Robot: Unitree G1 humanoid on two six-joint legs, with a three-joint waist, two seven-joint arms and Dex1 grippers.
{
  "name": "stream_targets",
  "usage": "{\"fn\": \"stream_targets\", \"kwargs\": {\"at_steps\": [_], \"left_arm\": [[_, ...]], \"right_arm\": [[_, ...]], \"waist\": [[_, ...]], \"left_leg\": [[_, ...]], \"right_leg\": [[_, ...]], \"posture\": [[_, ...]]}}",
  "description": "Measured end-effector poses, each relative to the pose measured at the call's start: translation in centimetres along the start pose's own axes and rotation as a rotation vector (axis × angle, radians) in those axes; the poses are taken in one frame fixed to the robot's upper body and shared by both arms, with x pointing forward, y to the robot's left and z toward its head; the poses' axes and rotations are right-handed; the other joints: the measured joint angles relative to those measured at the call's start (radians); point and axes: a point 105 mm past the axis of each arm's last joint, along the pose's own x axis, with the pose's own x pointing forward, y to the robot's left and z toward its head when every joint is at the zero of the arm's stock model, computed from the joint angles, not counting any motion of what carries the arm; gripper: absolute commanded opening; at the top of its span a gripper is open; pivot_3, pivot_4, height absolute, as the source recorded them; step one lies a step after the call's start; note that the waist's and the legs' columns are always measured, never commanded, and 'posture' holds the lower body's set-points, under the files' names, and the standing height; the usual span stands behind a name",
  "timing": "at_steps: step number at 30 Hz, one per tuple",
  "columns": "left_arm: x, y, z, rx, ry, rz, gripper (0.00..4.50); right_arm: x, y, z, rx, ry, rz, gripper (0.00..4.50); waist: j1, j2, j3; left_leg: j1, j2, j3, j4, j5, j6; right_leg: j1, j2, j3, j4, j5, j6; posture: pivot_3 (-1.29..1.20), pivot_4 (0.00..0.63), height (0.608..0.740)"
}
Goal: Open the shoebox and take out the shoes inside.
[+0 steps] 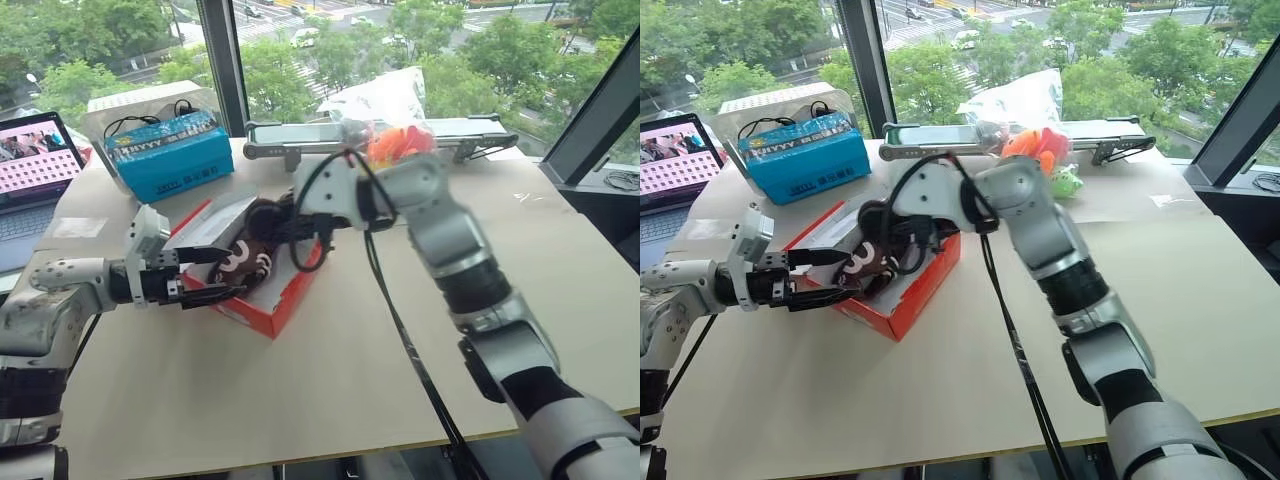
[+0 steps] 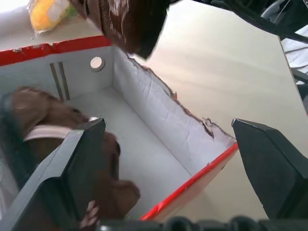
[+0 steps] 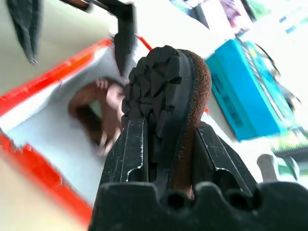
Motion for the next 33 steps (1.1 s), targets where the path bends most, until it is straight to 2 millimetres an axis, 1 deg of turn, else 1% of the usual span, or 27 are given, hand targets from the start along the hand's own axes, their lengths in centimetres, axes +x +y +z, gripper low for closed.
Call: {"fn": "stream_targets", "kwargs": {"at_steps": [1,2,3,4,5,8,9,10,14,17,19,20,22,24,26,28,33], "left_arm": [[0.0,0.0,0.0,-0.001,0.000,0.000,4.50],[-0.1,0.1,-0.1,-0.004,0.000,0.001,4.50],[-0.1,0.1,-0.1,-0.007,0.000,0.003,4.50],[-0.1,0.2,-0.2,-0.010,-0.001,0.004,4.50],[-0.1,0.3,-0.1,-0.009,0.000,0.005,4.50],[0.2,0.4,0.1,0.004,-0.004,-0.004,4.50],[0.3,0.5,0.3,0.009,-0.005,-0.007,4.50],[0.3,0.5,0.2,0.008,-0.004,-0.006,4.50],[0.5,0.5,0.0,0.005,0.000,-0.010,4.50],[0.6,0.5,0.0,0.003,0.001,-0.016,4.50],[0.7,0.4,-0.1,0.000,-0.002,-0.021,4.50],[0.8,0.4,-0.1,-0.001,-0.004,-0.023,4.50],[0.8,0.4,-0.2,-0.003,-0.006,-0.024,4.50],[0.8,0.4,-0.2,-0.003,-0.006,-0.024,4.50],[0.8,0.4,-0.2,-0.003,-0.006,-0.024,4.50],[0.9,0.4,-0.2,-0.003,-0.006,-0.023,4.50],[1.0,0.4,-0.2,-0.005,-0.011,-0.026,4.50]], "right_arm": [[-1.0,-0.2,-1.2,0.008,0.041,-0.030,1.12],[-2.4,-0.3,-3.0,0.027,0.101,-0.069,1.12],[-3.7,0.1,-5.0,0.048,0.164,-0.100,1.12],[-4.4,0.6,-6.1,0.058,0.201,-0.102,1.12],[-5.3,1.7,-7.5,0.056,0.244,-0.091,1.12],[-7.1,3.8,-9.9,0.022,0.323,-0.071,1.12],[-8.1,4.6,-11.1,-0.009,0.371,-0.078,1.12],[-8.8,5.2,-12.0,-0.031,0.405,-0.087,1.12],[-9.8,6.1,-14.7,-0.091,0.506,-0.148,1.12],[-10.5,6.1,-16.7,-0.132,0.598,-0.214,1.12],[-11.2,5.8,-18.1,-0.151,0.674,-0.283,1.12],[-11.7,5.7,-18.7,-0.154,0.717,-0.315,1.12],[-13.3,5.3,-20.4,-0.151,0.834,-0.391,1.12],[-14.9,5.1,-21.7,-0.141,0.940,-0.460,1.12],[-16.4,4.8,-22.7,-0.092,1.022,-0.546,1.12],[-17.2,4.9,-23.2,-0.032,1.068,-0.621,1.12],[-16.7,6.0,-24.0,0.081,1.115,-0.708,1.12]], "waist": [[0.007,0.000,0.000],[0.012,0.000,0.000],[0.015,0.000,0.000],[0.016,0.000,0.000],[0.017,0.000,0.000],[0.013,0.000,0.000],[0.013,0.000,0.000],[0.011,0.000,0.000],[-0.002,-0.001,0.001],[-0.010,-0.001,0.001],[-0.013,-0.001,0.001],[-0.013,-0.001,0.001],[-0.013,-0.001,0.001],[-0.012,-0.001,0.001],[-0.012,-0.001,0.001],[-0.015,-0.001,0.001],[-0.018,-0.001,0.001]], "left_leg": [[0.000,0.000,0.000,0.000,0.000,0.000],[0.000,-0.001,0.001,0.000,0.000,0.000],[0.000,-0.001,0.001,0.000,0.000,0.000],[0.000,-0.001,0.001,0.000,0.000,0.000],[0.000,-0.001,0.001,0.000,0.000,0.000],[-0.001,0.000,0.001,0.000,0.000,0.000],[-0.001,0.000,0.001,0.000,0.000,0.000],[0.000,-0.001,0.002,0.000,0.000,0.000],[0.002,-0.002,0.002,0.000,0.000,0.000],[0.003,-0.003,0.002,0.000,0.001,0.000],[0.004,-0.004,0.002,0.000,0.001,0.000],[0.004,-0.004,0.002,0.000,0.001,0.000],[0.003,-0.004,0.002,0.000,0.001,0.000],[0.003,-0.005,0.002,0.000,0.001,0.000],[0.002,-0.005,0.001,0.000,0.001,0.000],[0.002,-0.005,0.002,0.000,0.001,0.000],[0.004,-0.006,0.001,0.000,0.001,0.000]], "right_leg": [[0.000,0.000,0.000,-0.001,0.000,0.000],[0.001,-0.001,0.000,-0.002,0.000,0.000],[0.001,-0.001,0.001,-0.003,0.000,0.001],[0.000,-0.001,0.001,-0.003,0.000,0.001],[0.000,0.000,0.001,-0.003,0.000,0.001],[0.000,0.000,0.002,-0.003,0.000,0.001],[0.000,0.000,0.002,-0.003,-0.001,0.001],[0.000,0.000,0.003,-0.003,-0.001,0.001],[0.000,0.000,0.005,-0.001,0.000,0.002],[0.001,0.000,0.007,0.001,0.000,0.002],[0.002,0.000,0.007,0.001,0.000,0.002],[0.002,0.000,0.008,0.000,0.000,0.002],[0.002,0.000,0.008,0.000,0.000,0.002],[0.001,-0.001,0.008,-0.001,0.000,0.003],[0.001,-0.001,0.008,-0.002,0.000,0.003],[0.002,-0.001,0.009,-0.002,0.000,0.003],[0.002,-0.001,0.010,0.000,0.001,0.004]], "posture": [[0.00,0.150,0.740],[0.00,0.150,0.740],[0.00,0.150,0.740],[0.00,0.150,0.740],[0.00,0.150,0.740],[0.00,0.150,0.740],[0.00,0.150,0.740],[0.00,0.150,0.740],[0.00,0.150,0.740],[0.00,0.150,0.740],[0.00,0.150,0.740],[0.00,0.150,0.740],[0.00,0.150,0.740],[0.00,0.150,0.740],[0.00,0.150,0.740],[0.00,0.150,0.740],[0.00,0.150,0.740]]}}
